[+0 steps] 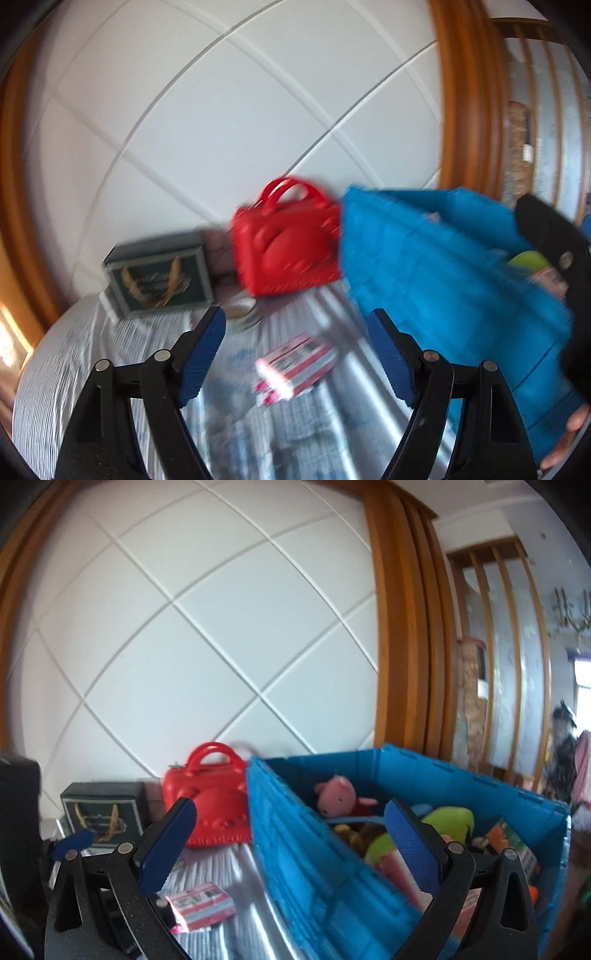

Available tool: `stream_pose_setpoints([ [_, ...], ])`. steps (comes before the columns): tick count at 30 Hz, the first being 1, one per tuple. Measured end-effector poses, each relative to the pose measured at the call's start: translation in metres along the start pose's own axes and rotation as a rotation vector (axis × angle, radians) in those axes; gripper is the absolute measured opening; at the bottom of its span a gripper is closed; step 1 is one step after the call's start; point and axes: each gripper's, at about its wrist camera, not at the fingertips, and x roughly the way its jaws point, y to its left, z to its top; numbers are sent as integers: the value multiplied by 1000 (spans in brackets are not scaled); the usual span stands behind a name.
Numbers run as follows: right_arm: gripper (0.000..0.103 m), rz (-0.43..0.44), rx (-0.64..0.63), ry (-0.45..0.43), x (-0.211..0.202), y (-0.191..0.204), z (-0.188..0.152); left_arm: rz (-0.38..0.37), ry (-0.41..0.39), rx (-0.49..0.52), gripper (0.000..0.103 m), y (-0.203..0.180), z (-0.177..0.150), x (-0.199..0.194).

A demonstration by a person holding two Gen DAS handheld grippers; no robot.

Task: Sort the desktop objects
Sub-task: 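Move both tools back toward the red-white tissue pack on the bed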

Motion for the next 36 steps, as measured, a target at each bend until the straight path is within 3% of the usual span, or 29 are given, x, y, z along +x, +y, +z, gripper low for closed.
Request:
stream_pose_setpoints([
  [6,103,229,-6,147,34,35,-35,80,145,-119,79,69,-44,36],
  [14,103,250,-74,300,82,69,-97,157,253,-202,79,118,-99,75],
  [23,103,174,-82,533,156,71,-159,108,420,-154,79,103,-137,143],
  [29,103,113,-137,732,227,81,-207,108,470,-151,79,106,-151,170],
  [32,98,115,-136,776,251,85,-215,114,487,-155,79,111,-154,177],
  [34,90,172,-136,774,266,98,-212,122,490,-159,79,116,-155,182],
  [36,90,355,-150,727,273,126,-200,135,493,-174,79,123,-154,186],
])
